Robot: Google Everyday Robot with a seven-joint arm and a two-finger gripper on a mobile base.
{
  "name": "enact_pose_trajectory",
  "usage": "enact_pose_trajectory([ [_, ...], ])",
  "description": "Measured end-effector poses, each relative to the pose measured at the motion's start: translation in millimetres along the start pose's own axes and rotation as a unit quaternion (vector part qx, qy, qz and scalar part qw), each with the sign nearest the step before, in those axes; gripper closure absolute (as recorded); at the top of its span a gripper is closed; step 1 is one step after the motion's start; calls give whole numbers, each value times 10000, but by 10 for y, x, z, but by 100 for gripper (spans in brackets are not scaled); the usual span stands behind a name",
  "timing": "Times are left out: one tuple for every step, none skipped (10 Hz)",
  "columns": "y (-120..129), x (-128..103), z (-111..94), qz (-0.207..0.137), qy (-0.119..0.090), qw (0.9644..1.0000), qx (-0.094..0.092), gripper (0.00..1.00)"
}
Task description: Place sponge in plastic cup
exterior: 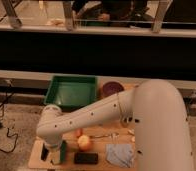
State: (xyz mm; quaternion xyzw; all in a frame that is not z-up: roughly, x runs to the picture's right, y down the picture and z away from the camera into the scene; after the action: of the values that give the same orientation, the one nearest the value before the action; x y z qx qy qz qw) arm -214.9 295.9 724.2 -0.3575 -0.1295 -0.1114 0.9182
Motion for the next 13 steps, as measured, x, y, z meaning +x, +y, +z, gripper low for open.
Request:
enact_pose_trajectory([
  [7,20,-5,18,5,10000,8,20],
  [19,24,-7,13,8,10000,13,20],
  [22,37,-7,22,9,10000,15,20],
  [28,57,-4,38,7,10000,12,20],
  [36,76,15,57,2,10000,-5,20],
  [42,94,45,41,-15,10000,-27,20],
  [43,96,70,12,-29,10000,-39,20],
  [39,93,107,-43,-61,10000,-52,20],
  [26,94,140,-94,-95,9999,-54,20],
  [17,98,154,-108,-109,9999,-54,20],
  [5,104,168,-117,-118,9998,-55,20],
  [-7,109,187,-133,-133,9998,-59,20],
  [-13,116,199,-138,-139,9998,-68,20],
])
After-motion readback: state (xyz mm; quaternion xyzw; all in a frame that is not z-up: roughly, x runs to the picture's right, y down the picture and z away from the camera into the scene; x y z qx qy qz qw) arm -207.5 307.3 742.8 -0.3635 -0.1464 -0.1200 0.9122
